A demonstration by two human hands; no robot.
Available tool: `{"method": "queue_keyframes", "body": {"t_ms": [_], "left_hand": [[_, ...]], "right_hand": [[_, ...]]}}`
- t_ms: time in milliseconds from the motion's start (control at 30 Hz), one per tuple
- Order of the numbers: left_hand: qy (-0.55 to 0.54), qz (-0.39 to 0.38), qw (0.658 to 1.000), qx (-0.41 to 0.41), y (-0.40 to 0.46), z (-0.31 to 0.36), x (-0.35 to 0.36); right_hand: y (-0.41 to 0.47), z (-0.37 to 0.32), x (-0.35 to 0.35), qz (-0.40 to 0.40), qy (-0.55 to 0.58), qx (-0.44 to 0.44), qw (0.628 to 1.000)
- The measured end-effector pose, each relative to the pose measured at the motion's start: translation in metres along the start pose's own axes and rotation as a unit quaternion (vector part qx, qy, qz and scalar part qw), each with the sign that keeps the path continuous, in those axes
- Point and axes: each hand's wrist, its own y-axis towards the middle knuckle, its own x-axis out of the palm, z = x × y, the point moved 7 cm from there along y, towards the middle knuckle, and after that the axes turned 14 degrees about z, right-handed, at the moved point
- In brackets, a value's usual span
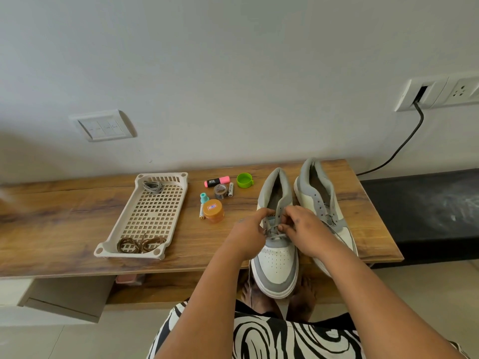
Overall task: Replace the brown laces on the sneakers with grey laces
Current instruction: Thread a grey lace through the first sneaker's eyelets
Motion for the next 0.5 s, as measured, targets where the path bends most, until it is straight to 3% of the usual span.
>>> {"method": "queue_keyframes", "body": {"t_ms": [133, 500], "left_hand": [[-0.033, 0.014, 0.999, -0.007, 0.0005, -0.0002, -0.0008], [0.052, 0.008, 0.998, 0.035, 0.0031, -0.0026, 0.0012]], "right_hand": [[-0.0019, -0.0021, -0.0018, 0.002, 0.009, -0.002, 1.0], [-0.0021, -0.0046, 0.0046, -0.016, -0.015, 0.015, 1.0]]}}
